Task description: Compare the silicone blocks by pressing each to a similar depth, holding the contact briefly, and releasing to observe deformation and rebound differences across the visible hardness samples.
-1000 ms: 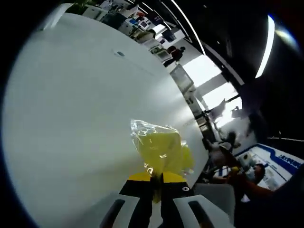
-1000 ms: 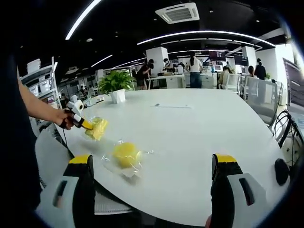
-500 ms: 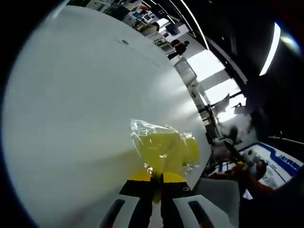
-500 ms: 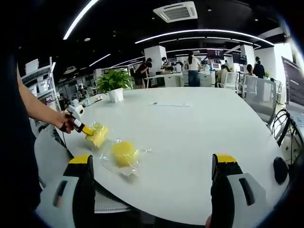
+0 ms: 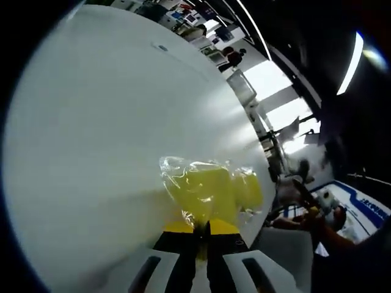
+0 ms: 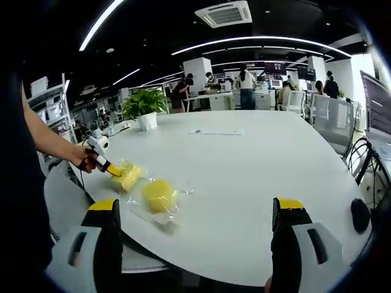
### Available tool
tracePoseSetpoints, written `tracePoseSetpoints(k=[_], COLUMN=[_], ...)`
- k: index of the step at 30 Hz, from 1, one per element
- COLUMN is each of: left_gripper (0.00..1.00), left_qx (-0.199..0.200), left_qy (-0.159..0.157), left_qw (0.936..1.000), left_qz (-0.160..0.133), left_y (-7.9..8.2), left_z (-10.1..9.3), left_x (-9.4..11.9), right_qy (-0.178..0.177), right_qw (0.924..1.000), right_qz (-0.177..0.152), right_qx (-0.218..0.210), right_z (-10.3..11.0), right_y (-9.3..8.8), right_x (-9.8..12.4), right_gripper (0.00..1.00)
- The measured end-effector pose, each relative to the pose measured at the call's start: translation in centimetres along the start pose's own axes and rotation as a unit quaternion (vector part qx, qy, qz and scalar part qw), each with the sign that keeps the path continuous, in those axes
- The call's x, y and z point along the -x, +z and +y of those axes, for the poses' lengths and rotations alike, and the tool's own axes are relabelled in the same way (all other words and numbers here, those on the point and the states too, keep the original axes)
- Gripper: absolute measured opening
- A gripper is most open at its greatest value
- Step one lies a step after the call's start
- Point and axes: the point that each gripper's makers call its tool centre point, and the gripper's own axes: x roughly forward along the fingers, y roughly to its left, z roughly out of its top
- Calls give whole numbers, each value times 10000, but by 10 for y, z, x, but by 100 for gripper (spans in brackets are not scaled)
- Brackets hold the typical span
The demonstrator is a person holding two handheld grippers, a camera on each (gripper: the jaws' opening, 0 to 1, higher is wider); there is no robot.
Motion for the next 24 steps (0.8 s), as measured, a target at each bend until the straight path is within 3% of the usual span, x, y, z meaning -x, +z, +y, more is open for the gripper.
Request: tracePoseSetpoints(k=[15,19,24], left_gripper=[3,3,3], left_qx=[209,-123,-210], left_qy=[152,357,404], left_qw=[9996,9991,9986], left_qz=[126,216,276], left_y=[1,2,1], left_z=[8,11,13], left_x=[-4,-6,-7], right_qy=[-19,-30,-31], right_qw=[10000,10000,10000], right_qz=[29,30,33], right_qx=[-15,-29,-45], right_z=[1,1,2], right_y=[-2,-2,-3], right_x=[2,2,2], right_gripper=[97,97,97])
